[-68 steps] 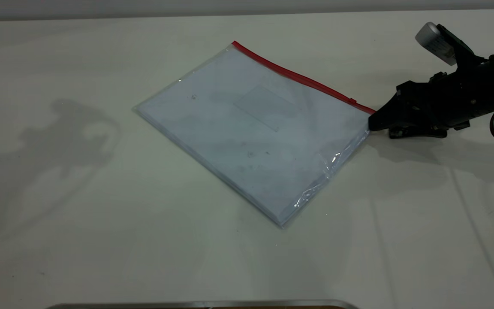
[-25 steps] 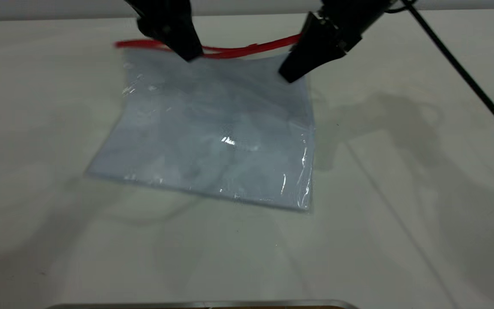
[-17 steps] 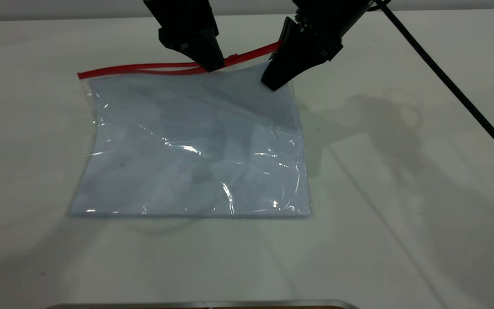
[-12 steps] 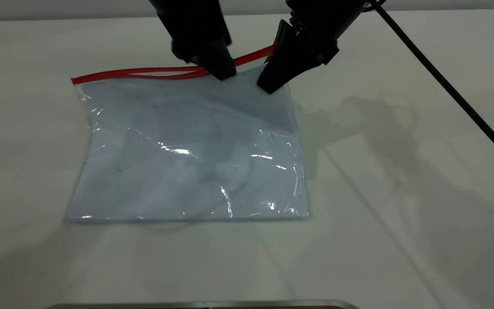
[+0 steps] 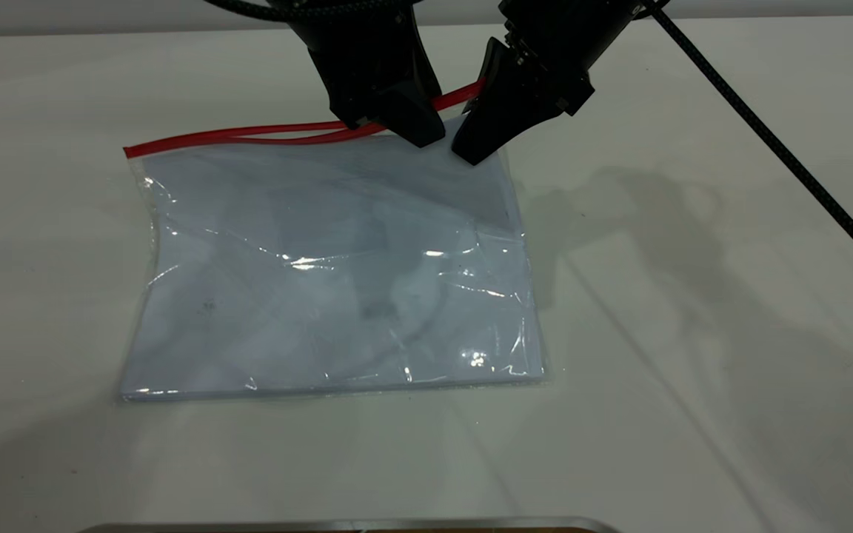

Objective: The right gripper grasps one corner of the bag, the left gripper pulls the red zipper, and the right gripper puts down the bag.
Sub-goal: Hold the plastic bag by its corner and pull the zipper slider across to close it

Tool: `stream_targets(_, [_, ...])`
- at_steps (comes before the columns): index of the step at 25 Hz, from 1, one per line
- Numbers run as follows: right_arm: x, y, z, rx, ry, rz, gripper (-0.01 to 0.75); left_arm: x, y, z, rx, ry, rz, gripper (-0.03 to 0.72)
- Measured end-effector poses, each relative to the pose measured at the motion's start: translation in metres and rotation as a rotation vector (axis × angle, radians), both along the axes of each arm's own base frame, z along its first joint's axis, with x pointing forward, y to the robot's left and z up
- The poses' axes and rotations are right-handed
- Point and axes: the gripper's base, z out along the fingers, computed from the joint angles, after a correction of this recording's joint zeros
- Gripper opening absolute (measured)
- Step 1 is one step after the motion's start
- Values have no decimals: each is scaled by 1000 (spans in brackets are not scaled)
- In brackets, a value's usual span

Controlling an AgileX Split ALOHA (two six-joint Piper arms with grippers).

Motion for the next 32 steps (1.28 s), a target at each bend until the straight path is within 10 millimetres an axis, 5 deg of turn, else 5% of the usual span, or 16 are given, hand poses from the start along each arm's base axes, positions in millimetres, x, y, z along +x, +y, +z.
stream_targets(8, [4, -9, 0, 0, 19, -40, 35, 0, -1, 0, -4, 1, 2, 192])
stream_targets(21, [8, -22, 1, -3, 59, -85, 36, 0, -1, 0, -6, -4, 7, 167])
stream_targets(27, [8, -22, 1, -4, 66, -84, 36, 1, -1, 0, -6, -7, 9, 59])
stream_targets(32, [8, -23, 1, -4, 72, -93, 36, 1, 0, 1, -7, -6, 14, 53])
